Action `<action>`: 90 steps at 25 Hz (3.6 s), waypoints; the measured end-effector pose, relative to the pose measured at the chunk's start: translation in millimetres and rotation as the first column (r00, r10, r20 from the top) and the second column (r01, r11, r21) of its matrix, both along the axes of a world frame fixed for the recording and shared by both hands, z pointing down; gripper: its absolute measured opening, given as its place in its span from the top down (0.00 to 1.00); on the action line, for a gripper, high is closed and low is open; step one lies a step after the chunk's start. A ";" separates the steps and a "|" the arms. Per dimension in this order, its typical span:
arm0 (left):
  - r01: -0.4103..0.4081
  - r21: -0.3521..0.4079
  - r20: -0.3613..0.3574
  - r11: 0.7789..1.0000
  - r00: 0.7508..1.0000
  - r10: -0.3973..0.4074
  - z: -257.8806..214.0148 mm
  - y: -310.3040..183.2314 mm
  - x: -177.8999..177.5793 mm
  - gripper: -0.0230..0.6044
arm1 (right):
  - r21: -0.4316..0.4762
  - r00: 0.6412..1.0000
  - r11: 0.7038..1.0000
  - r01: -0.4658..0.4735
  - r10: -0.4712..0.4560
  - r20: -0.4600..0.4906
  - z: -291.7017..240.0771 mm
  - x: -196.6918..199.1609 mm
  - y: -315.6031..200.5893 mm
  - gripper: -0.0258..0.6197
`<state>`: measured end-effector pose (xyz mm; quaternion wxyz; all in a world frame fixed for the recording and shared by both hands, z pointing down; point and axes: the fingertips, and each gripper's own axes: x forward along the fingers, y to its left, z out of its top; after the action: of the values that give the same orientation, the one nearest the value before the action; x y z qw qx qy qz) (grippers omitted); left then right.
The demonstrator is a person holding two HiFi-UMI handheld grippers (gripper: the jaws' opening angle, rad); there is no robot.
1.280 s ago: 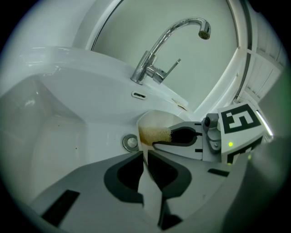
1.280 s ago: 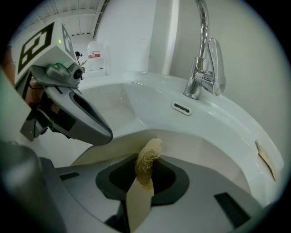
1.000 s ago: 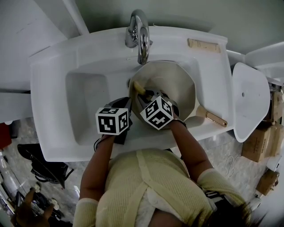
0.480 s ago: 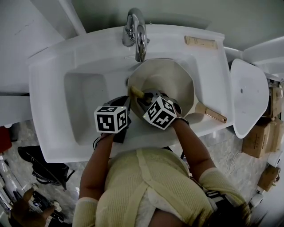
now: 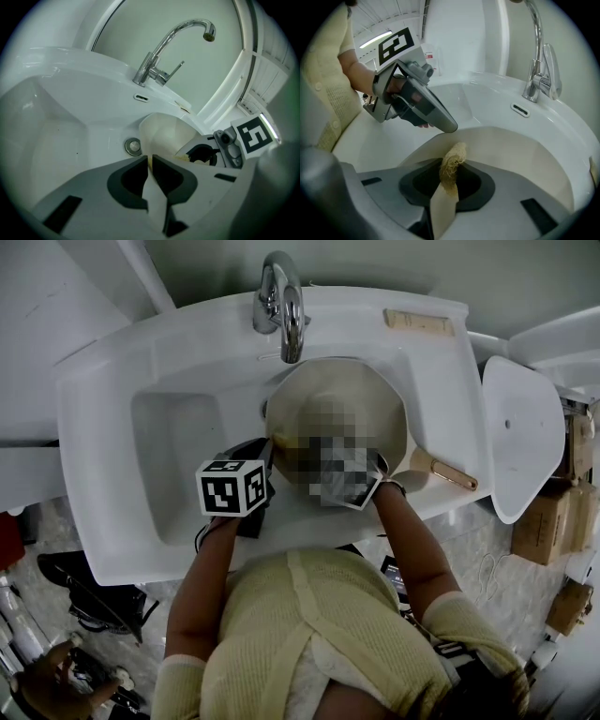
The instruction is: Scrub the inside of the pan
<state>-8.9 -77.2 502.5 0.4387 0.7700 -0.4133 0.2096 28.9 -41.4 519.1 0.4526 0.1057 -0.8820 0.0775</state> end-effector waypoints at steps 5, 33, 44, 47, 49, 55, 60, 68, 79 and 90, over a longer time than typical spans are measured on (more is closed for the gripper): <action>-0.009 -0.001 0.002 1.000 1.000 0.009 -0.1 1.8 0.1 0.83 | -0.034 0.999 0.998 0.044 -0.044 0.005 -1.7 3.4 11.2 0.83; -0.053 0.003 -0.004 0.999 0.999 0.053 -0.5 12.8 1.8 0.83 | -0.236 0.969 0.945 0.225 -0.243 -0.052 -9.4 38.0 56.5 0.83; -0.061 0.005 -0.008 0.998 0.998 0.061 -1.0 16.3 1.4 0.83 | -0.306 0.952 0.917 0.254 -0.293 -0.089 -12.0 49.7 68.1 0.83; -0.062 0.003 -0.011 0.998 0.998 0.062 -1.1 17.1 1.3 0.83 | -0.331 0.944 0.905 0.268 -0.316 -0.098 -14.4 53.4 70.8 0.83; -0.062 0.001 -0.015 0.998 0.998 0.062 -1.1 17.2 1.3 0.83 | -0.346 0.937 0.896 0.279 -0.333 -0.106 -15.6 56.4 72.0 0.83; -0.067 0.003 -0.014 0.998 0.998 0.067 -2.1 17.9 1.8 0.83 | -0.390 0.906 0.866 0.313 -0.396 -0.151 -18.4 67.5 76.6 0.83; -0.064 0.004 -0.016 0.998 0.998 0.064 -2.1 19.7 1.8 0.83 | -0.446 0.868 0.832 0.331 -0.454 -0.203 -20.9 80.6 80.1 0.83; -0.064 0.013 -0.008 0.998 0.998 0.064 -2.5 21.1 1.9 0.83 | -0.485 0.849 0.815 0.319 -0.473 -0.236 -22.8 93.3 83.8 0.83; -0.060 0.018 0.007 0.998 0.998 0.060 -0.7 20.2 1.7 0.83 | -0.501 0.800 0.814 0.293 -0.496 -0.338 -24.0 122.2 81.4 0.83; -0.024 0.011 0.010 1.000 1.000 0.024 1.5 17.3 -0.5 0.83 | -0.302 0.861 0.902 0.308 -0.400 -0.315 -36.9 108.8 39.7 0.83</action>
<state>-9.5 -59.9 504.0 0.4297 0.7763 -0.4072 0.2165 137.7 -1.7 482.2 0.6263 -0.1024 -0.7690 0.0776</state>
